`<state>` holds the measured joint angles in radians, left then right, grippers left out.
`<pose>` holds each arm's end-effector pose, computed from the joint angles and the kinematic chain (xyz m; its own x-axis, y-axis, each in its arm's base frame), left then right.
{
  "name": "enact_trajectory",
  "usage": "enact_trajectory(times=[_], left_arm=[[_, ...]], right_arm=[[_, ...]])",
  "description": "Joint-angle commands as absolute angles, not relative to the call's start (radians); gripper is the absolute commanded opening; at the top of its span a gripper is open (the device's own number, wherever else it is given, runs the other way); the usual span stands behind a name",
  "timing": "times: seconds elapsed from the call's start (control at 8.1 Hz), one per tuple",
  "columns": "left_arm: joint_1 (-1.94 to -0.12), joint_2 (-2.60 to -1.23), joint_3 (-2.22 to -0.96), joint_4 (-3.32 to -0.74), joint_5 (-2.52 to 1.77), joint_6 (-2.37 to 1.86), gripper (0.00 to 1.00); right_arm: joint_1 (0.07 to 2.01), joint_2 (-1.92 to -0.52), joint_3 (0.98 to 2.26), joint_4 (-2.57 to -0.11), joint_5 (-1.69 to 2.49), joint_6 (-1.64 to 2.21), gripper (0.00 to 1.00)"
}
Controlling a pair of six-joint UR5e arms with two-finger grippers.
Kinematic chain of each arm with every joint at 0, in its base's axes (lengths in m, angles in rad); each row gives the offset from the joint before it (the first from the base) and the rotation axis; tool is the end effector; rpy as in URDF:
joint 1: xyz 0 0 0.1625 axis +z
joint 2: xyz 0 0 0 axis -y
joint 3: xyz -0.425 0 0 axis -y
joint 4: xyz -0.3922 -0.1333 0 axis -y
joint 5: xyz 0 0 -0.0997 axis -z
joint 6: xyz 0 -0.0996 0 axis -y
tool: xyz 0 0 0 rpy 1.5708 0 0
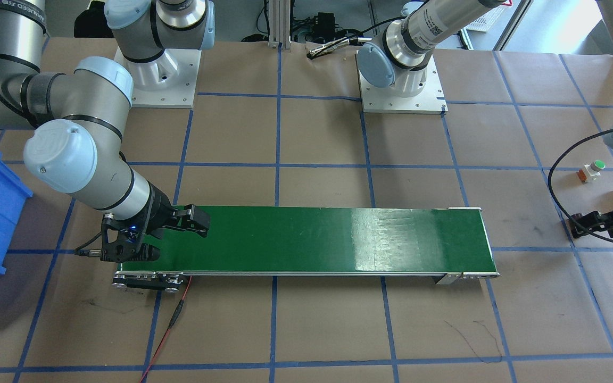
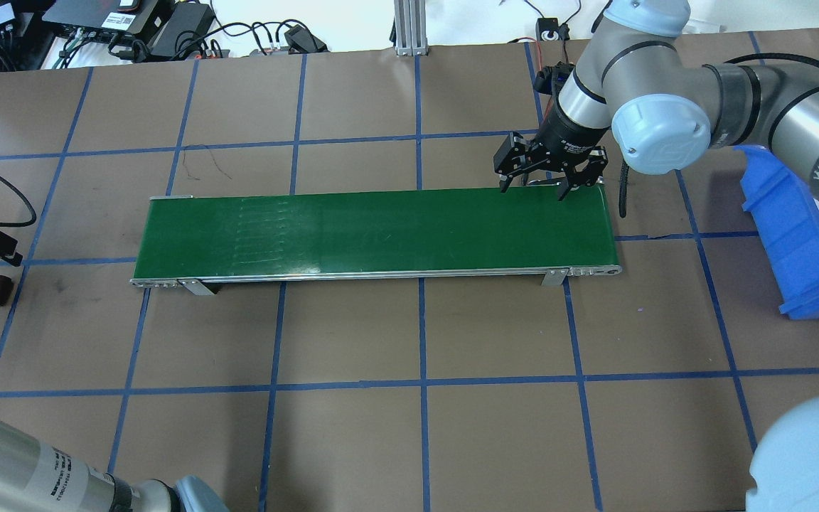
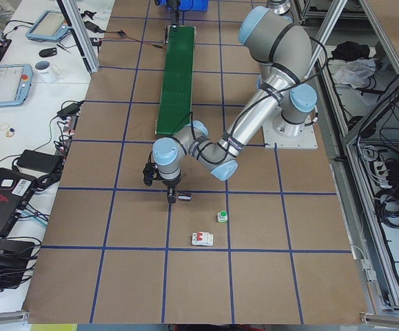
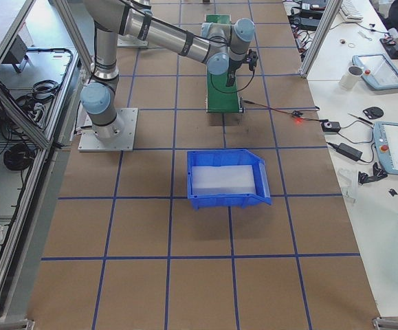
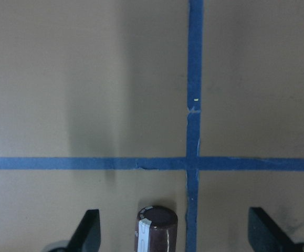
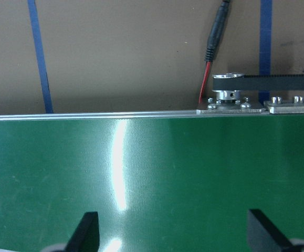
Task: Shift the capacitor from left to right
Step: 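Lift the brown capacitor with the left gripper and carry it toward the belt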
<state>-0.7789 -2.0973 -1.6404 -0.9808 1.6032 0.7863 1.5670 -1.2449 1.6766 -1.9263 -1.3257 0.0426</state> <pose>0.3621 -0.5402 0.2096 -0.9998 -0.0052 -0.0186 -0.0057 0.9996 0.0272 0.1552 -0.5849 0.2971 -0.9690 0.0646 -0.2385 0.0451 0.9952 0.0864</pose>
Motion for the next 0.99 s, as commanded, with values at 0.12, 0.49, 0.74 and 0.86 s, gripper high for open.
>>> enact_trajectory(times=[0.12, 0.49, 0.74, 0.86], left_arm=[[-0.755, -2.108, -1.660, -0.982, 1.635, 0.815, 1.00], [-0.736, -2.109, -1.687, -0.983, 1.661, 0.827, 0.94], [-0.736, -2.109, -1.689, -0.983, 1.660, 0.827, 0.60], [-0.736, -2.109, -1.689, -0.983, 1.660, 0.825, 0.51]], right_arm=[[1.566, -1.218, 1.677, -1.959, -1.324, 0.071, 1.00], [1.568, -1.192, 1.675, -1.994, -1.321, 0.164, 1.00], [1.566, -1.186, 1.675, -2.006, -1.324, 0.166, 1.00], [1.566, -1.178, 1.675, -2.014, -1.328, 0.166, 1.00]])
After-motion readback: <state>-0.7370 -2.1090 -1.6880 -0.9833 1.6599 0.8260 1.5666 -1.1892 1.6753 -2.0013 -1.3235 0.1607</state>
